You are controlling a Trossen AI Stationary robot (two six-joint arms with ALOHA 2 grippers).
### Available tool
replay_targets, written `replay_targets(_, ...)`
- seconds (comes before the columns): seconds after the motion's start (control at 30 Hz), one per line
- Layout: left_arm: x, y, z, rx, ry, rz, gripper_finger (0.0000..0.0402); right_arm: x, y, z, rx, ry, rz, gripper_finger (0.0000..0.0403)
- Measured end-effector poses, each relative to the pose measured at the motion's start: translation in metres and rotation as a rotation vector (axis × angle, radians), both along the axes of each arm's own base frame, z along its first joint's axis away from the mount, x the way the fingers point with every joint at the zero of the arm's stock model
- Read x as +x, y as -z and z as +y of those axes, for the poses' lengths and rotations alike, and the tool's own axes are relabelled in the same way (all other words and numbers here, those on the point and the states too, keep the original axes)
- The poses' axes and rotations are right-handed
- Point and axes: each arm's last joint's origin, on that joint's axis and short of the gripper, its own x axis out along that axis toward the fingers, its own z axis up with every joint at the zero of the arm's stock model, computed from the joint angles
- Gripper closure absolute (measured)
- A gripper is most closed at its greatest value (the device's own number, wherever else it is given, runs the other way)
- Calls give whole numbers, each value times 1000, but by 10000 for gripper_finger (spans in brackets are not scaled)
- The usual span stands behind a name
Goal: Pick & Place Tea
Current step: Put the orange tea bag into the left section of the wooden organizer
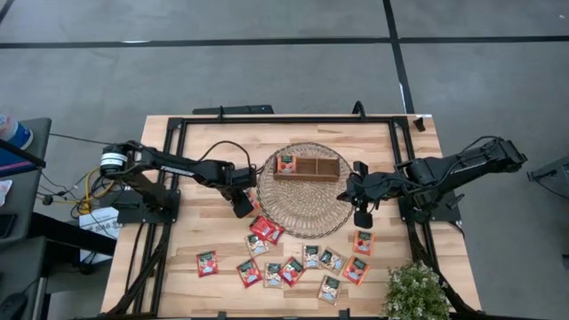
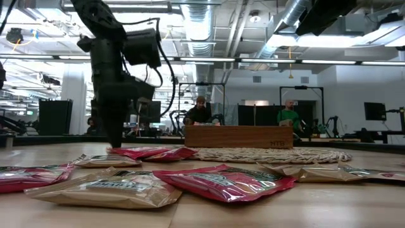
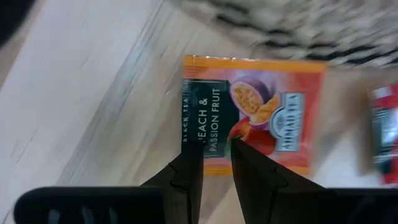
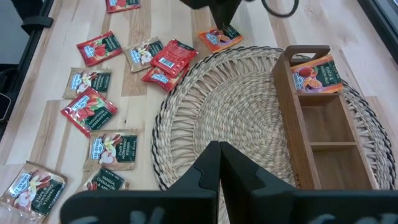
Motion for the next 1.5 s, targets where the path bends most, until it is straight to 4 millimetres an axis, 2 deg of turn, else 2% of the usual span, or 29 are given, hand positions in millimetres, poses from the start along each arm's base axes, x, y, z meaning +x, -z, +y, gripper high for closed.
replay_targets(0.23, 3, 13, 7, 30, 7, 49, 328, 1, -1, 0, 3, 0, -12, 403)
replay_targets(0.4, 3, 14, 8, 45, 17, 53, 330, 1, -1, 0, 3, 0, -14, 403)
replay_targets(0.63, 3, 15, 4, 83, 51, 74, 394, 1, -1, 0, 3, 0, -14, 403)
replay_targets(0.83, 2, 13, -1, 118, 70, 88, 401, 1, -1, 0, 3, 0, -14, 403)
replay_targets(1.1, 10, -1, -11, 218, 141, 149, 401, 1, -1, 0, 3, 0, -14, 403)
replay_targets(1.5, 31, -39, -18, 413, 205, 145, 401, 1, -1, 0, 3, 0, -13, 403)
